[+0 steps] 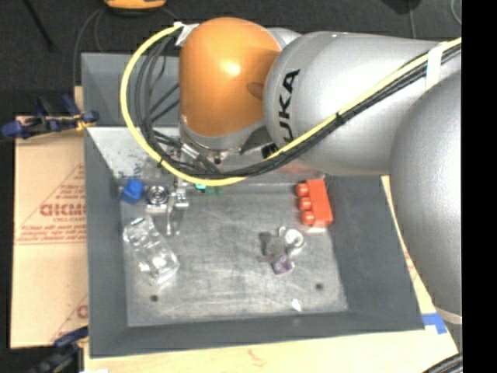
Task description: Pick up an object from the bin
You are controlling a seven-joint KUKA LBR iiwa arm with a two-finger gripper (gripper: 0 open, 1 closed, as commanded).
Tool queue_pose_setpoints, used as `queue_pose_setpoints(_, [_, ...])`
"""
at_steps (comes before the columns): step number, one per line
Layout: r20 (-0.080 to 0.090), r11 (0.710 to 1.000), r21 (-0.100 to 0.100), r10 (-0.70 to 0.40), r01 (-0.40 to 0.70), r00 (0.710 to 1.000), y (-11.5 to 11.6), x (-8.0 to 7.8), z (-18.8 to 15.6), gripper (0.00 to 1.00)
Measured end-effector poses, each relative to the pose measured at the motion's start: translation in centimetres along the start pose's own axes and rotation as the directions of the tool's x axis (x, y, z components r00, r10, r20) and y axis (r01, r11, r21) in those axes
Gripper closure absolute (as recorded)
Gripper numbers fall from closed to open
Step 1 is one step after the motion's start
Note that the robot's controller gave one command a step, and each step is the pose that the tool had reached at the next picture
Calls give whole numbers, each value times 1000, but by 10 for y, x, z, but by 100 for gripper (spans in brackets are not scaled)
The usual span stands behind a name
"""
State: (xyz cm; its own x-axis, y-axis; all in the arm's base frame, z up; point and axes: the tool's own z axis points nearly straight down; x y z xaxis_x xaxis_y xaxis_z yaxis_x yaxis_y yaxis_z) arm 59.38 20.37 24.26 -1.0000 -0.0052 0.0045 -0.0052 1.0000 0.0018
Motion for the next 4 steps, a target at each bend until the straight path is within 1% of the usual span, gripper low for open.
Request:
queue_pose_setpoints(1, [11, 987, -1, -160, 160, 987, 1, -16, 148, 0])
queue_pose_setpoints(2, [10, 988, 3, -154, 154, 988, -2, -16, 150, 100])
queue_pose_setpoints(3, [8, 988, -1, -153, 153, 988, 0, -15, 151, 0])
queue_pose_setpoints(4, [17, 987, 5, -159, 159, 987, -43, -1, 157, 0])
